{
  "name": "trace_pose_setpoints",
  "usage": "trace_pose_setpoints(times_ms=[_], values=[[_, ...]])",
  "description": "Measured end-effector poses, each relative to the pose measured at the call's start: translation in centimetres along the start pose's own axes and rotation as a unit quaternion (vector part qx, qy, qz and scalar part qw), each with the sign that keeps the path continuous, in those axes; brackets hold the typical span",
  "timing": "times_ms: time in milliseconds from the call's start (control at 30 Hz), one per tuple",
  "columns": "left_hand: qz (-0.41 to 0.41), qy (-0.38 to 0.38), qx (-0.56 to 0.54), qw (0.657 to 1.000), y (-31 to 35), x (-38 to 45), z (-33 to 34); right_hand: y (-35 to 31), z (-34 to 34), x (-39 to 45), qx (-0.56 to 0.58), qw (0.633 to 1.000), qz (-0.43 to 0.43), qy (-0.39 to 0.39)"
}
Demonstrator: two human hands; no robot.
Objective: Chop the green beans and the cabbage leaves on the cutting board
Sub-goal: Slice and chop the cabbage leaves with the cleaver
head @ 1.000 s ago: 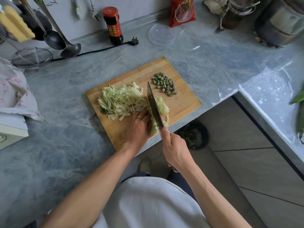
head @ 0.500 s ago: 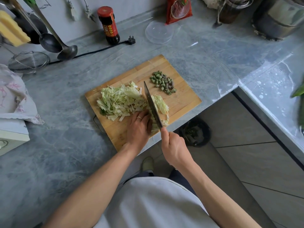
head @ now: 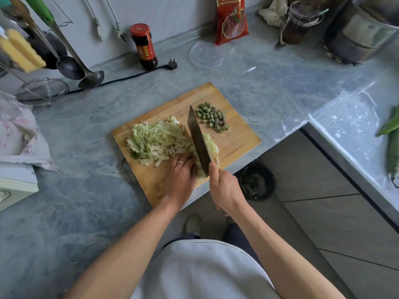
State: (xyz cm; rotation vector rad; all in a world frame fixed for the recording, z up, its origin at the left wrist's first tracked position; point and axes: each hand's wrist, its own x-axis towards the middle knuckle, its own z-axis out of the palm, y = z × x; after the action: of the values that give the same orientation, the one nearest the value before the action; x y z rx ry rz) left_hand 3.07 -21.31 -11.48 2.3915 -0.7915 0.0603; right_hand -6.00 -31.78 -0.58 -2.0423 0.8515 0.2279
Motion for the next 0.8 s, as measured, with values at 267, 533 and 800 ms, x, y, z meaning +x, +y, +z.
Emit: trace_pose_setpoints(times_ms=[267, 533, 800], values=[[-0.001, -0.015, 0.01, 1.0, 0.0, 0.1, 0.1, 0.2, -0.5, 0.9, 0.035, 0.999, 0.034, -0.017], [0.003, -0.003, 0.009, 1.0, 0.1, 0.1, 0.1, 1.2, -1.1, -0.2, -0.013, 0.999, 0.034, -0.026], [0.014, 0.001, 0.026, 1.0, 0.6, 0.0, -0.3, -0.1, -1.1, 1.0, -0.004, 1.0, 0.01, -0.022]])
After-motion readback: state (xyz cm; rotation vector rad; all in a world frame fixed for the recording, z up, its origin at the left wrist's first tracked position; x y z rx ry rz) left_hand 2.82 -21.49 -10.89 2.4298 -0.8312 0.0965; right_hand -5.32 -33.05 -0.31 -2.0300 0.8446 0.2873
